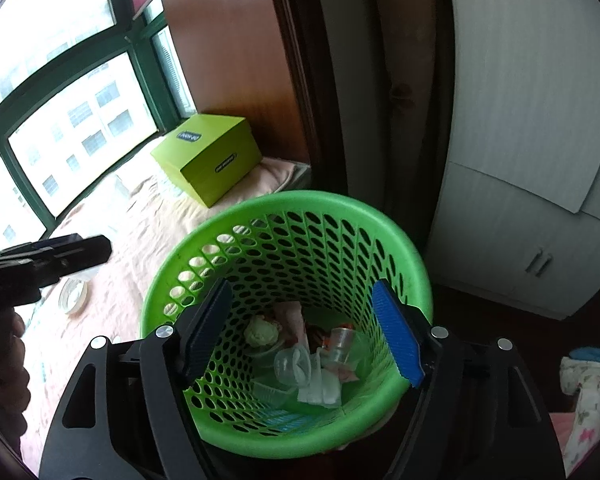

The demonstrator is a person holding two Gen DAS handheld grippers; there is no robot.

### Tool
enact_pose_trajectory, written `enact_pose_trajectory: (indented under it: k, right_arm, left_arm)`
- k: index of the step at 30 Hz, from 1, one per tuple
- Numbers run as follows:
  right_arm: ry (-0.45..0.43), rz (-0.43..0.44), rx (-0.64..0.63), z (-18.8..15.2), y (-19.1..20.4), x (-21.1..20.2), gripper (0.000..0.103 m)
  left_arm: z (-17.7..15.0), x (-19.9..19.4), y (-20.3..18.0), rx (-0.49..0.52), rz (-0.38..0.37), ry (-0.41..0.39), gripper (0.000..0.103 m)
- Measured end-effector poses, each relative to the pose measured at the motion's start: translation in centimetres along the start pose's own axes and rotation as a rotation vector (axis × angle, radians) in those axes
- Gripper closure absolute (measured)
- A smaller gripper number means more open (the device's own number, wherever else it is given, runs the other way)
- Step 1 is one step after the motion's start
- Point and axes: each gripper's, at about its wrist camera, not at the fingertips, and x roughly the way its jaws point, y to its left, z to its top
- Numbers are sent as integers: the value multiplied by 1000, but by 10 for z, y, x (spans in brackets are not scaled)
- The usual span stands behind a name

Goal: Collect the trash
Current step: 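Carry the clear lid and white cup to the green basket and release both, then move both tools back over the bed toward the white lid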

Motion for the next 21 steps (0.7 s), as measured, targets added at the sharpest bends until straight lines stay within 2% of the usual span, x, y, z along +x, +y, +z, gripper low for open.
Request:
enact_pose_trajectory:
  k: [12,15,21]
  right_arm:
    - [-21,-1,35,1,-13,-9,27]
    - [-21,0,37,0,-14,-9,27]
    - [-20,9,31,1,-9,-9,27]
  left_arm:
    - [2,16,-33,52,-34,39,14]
    - [1,18,-35,51,-39,44,10]
    - [-1,13,-30,39,-37,33,10]
